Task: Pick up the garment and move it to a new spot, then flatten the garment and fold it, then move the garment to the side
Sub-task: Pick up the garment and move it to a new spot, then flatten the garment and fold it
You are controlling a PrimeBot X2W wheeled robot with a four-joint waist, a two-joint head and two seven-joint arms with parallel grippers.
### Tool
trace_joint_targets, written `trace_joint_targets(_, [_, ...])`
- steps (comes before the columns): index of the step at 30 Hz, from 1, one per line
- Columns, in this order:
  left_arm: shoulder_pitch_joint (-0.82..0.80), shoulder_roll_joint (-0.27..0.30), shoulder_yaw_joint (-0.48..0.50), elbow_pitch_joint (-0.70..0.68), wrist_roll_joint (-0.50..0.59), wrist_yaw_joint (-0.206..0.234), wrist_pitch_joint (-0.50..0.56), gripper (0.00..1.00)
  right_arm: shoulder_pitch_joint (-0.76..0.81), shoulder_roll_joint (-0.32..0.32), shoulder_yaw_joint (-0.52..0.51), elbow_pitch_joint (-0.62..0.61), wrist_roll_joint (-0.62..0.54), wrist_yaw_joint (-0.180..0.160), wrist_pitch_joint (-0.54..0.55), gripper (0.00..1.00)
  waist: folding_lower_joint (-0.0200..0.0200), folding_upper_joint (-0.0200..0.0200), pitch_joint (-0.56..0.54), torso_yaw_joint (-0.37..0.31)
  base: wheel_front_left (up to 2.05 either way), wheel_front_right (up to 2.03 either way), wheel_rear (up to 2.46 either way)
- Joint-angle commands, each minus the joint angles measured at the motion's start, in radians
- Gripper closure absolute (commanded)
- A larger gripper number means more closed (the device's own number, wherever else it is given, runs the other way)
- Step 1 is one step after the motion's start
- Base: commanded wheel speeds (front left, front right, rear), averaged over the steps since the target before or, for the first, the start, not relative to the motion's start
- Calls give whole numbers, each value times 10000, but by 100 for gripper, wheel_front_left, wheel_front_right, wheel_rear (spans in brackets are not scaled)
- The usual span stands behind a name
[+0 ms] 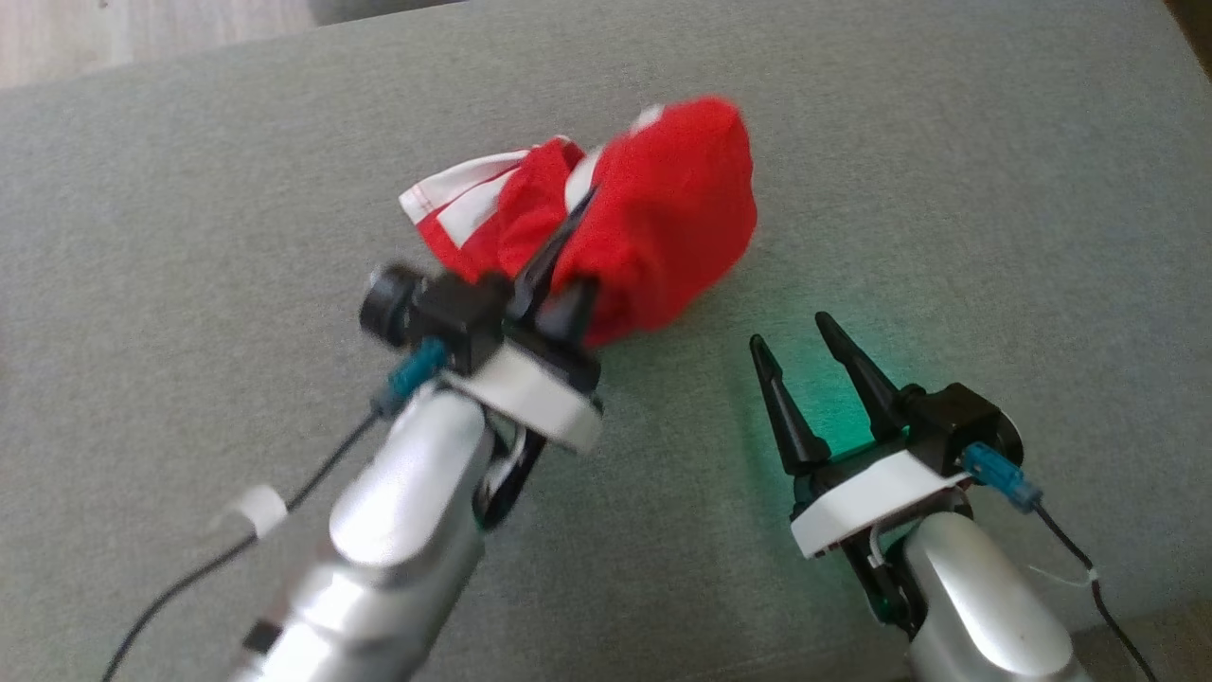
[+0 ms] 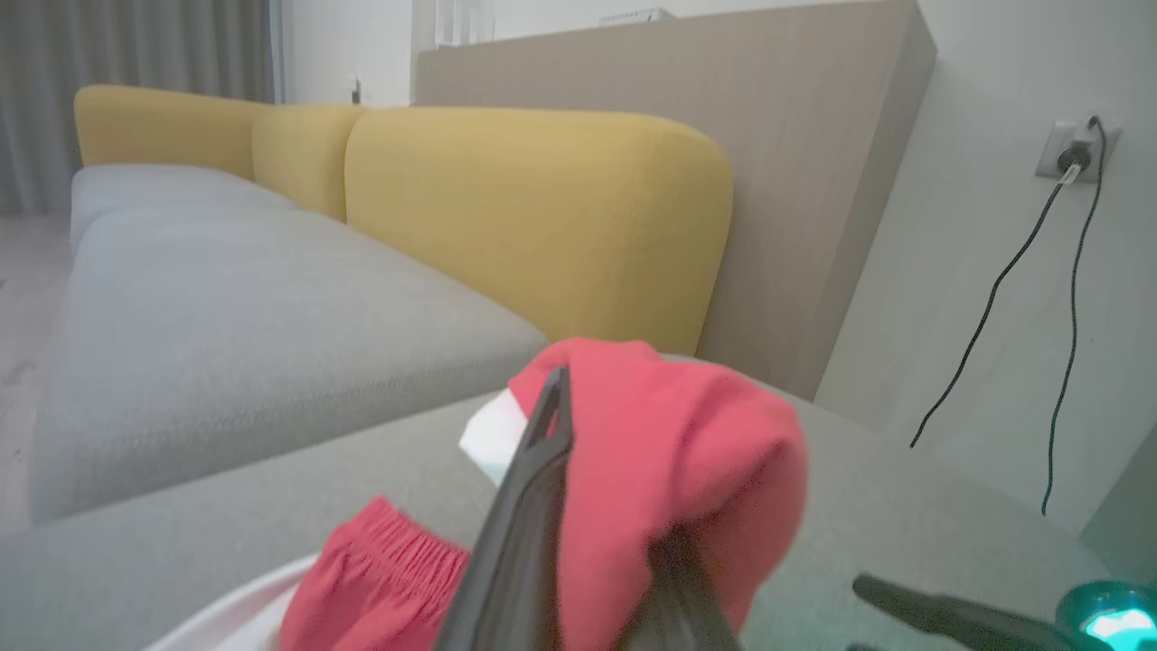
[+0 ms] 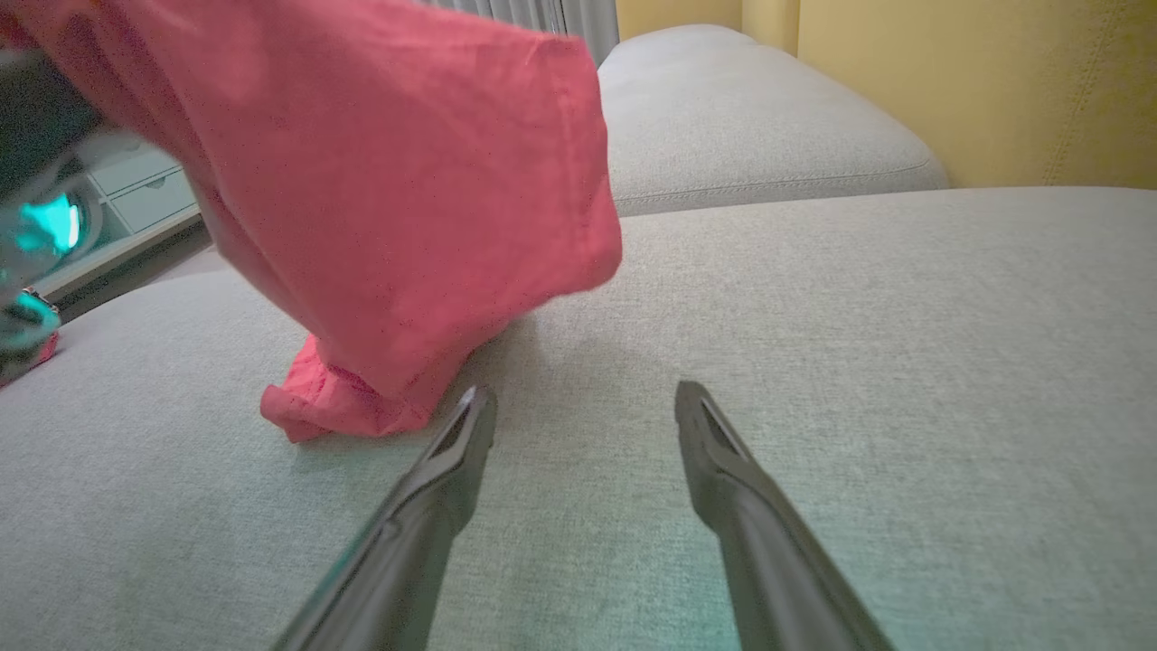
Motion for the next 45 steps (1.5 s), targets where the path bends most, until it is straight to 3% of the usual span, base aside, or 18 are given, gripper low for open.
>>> trace_joint_targets(1, [-209, 67, 179, -265, 24, 90, -49, 0, 75, 149, 195, -240, 48, -7, -24, 0, 1, 0, -5, 61, 0, 0, 0])
trace_joint_targets(8, [1052, 64, 1151, -463, 482, 686, -50, 0, 111, 150, -126, -192, -39, -7, -24, 0, 1, 0, -257, 674, 0, 0, 0])
trace_joint_targets(17, [3480, 318, 3657, -1593, 1222, 1206, -50, 0, 435, 150, -983, -212, -247, -7, -24, 0, 1, 0, -1001, 1427, 0, 0, 0])
trace_joint_targets(24, [5439, 241, 4893, -2237, 1965, 1160, -51, 0, 930, 150, -1560, -218, -289, -7, -24, 0, 1, 0, -1627, 1762, 0, 0, 0])
trace_joint_targets(28, [6209, 118, 5205, -2388, 2146, 981, -51, 0, 1219, 150, -1739, -214, -330, -7, -24, 0, 1, 0, -1799, 1864, 0, 0, 0])
trace_joint_targets(36, [6167, 62, 5183, -2375, 2325, 770, -51, 0, 984, 150, -1987, -146, -309, -7, -24, 0, 1, 0, -1618, 1931, 0, 0, 0])
trace_joint_targets(40, [5920, 57, 4903, -2377, 2197, 759, -51, 0, -34, 9, -2302, 46, -392, -7, -24, 0, 1, 0, -1315, 2039, 0, 0, 0])
trace_joint_targets(45, [5669, 55, 4116, -2181, 2002, 710, -51, 0, -1982, -632, -2626, 1021, -602, -7, 260, 0, 1, 0, -848, 2442, 0, 0, 0])
